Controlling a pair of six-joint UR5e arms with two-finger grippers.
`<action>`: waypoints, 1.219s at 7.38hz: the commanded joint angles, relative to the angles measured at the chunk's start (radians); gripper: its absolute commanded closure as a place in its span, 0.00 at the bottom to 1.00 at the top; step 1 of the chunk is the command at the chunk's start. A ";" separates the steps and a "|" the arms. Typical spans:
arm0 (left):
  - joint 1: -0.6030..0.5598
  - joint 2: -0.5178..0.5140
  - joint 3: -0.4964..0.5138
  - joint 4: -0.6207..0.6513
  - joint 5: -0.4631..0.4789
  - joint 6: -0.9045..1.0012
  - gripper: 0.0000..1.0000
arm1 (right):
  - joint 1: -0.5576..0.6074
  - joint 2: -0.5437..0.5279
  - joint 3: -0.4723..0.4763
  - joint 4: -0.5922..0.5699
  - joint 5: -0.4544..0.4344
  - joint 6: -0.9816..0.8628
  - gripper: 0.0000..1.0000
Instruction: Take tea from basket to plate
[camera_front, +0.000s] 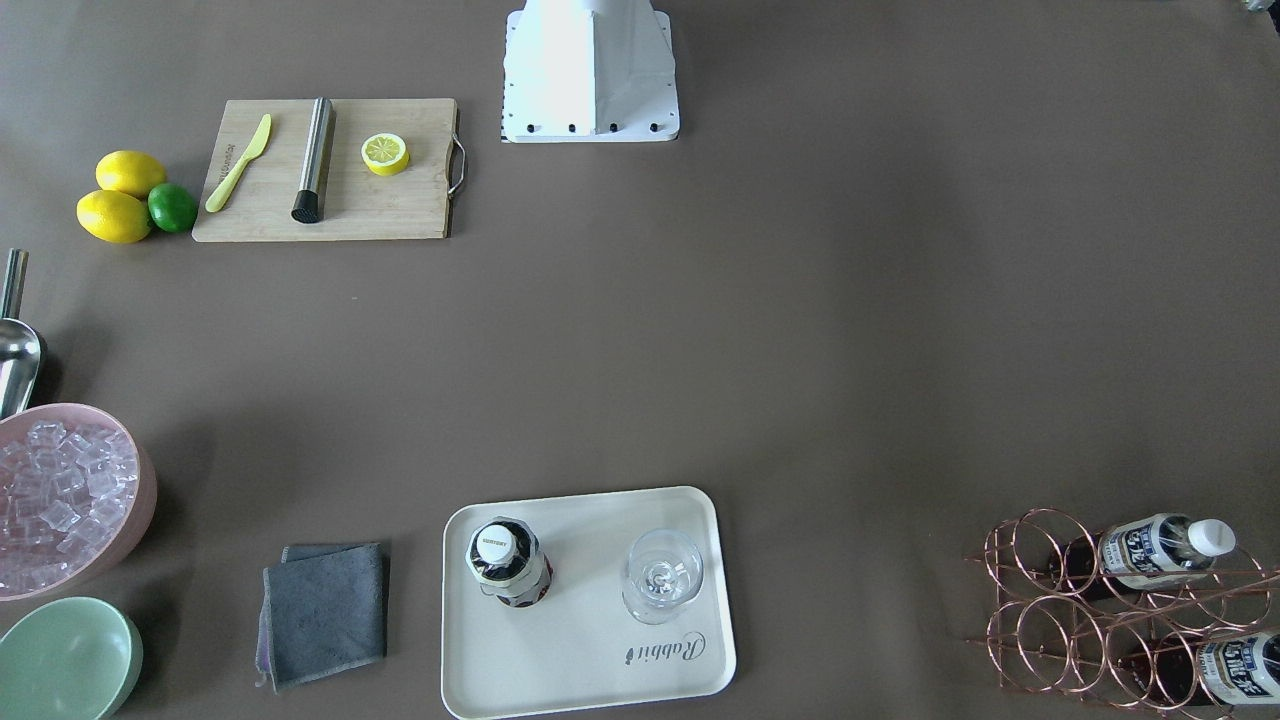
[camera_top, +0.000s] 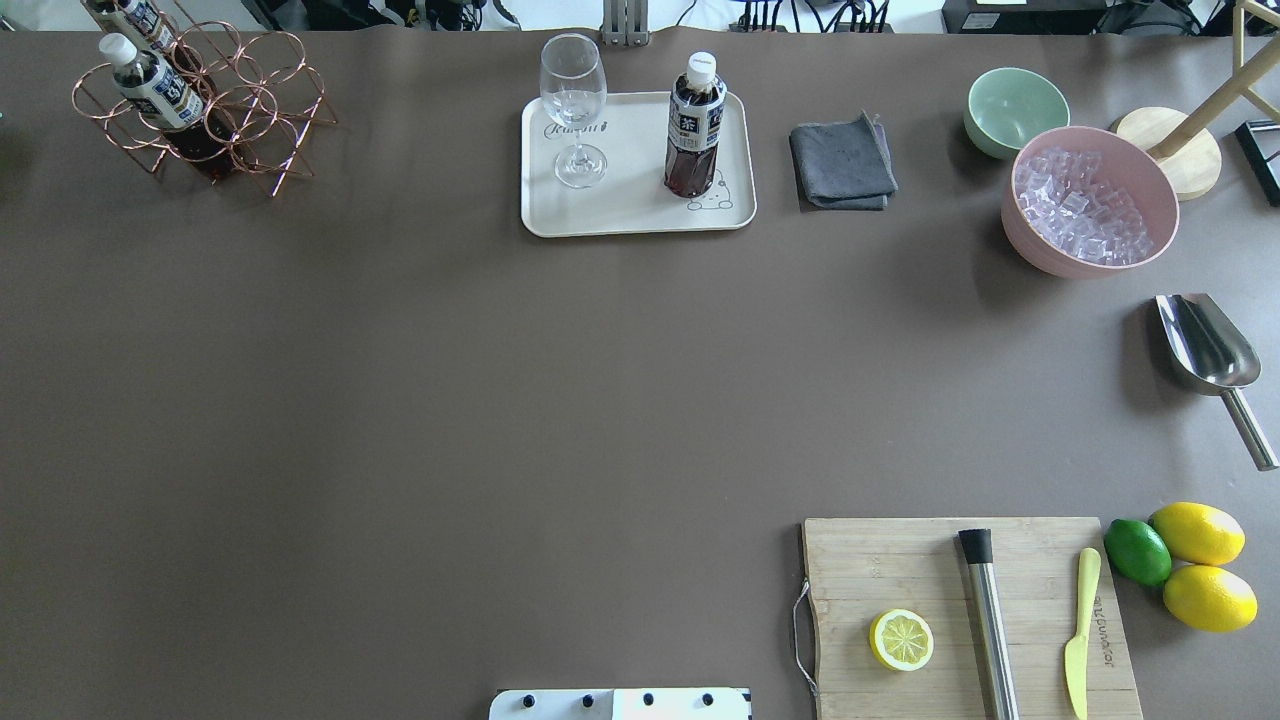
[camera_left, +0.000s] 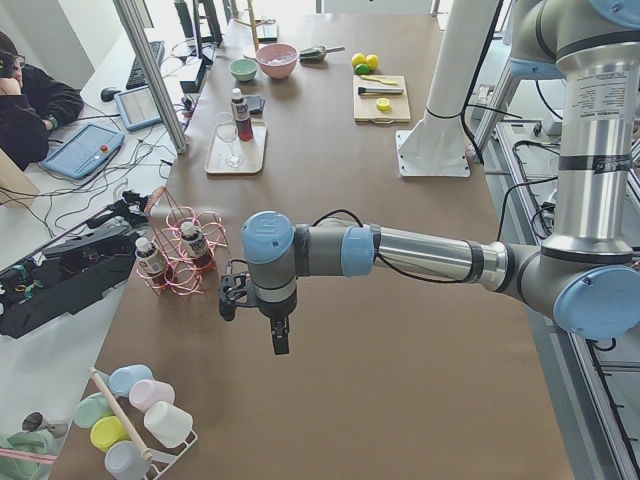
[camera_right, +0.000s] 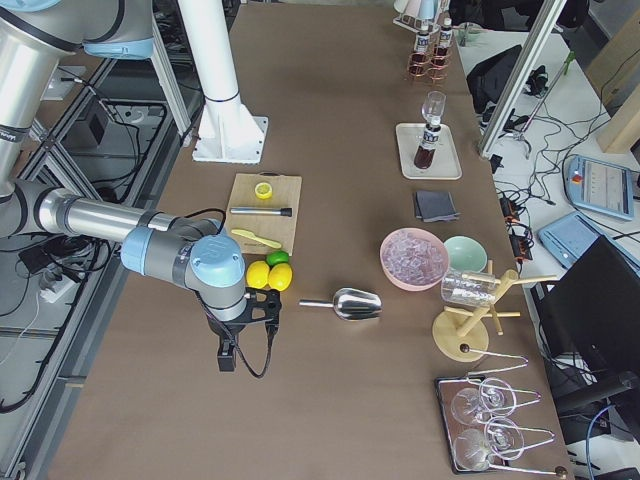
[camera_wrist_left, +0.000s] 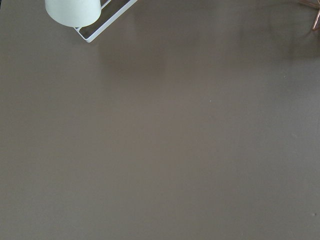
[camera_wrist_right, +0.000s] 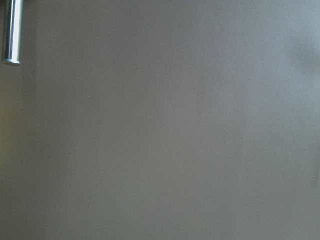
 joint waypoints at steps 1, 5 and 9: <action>-0.004 0.003 0.004 0.009 0.031 0.007 0.02 | 0.000 0.004 -0.006 -0.005 -0.012 0.001 0.01; -0.002 0.000 0.006 0.009 0.031 0.007 0.02 | -0.001 0.012 -0.006 -0.007 -0.012 0.003 0.01; 0.000 0.000 0.006 0.007 0.030 0.007 0.02 | -0.003 0.017 -0.009 -0.008 -0.014 0.003 0.01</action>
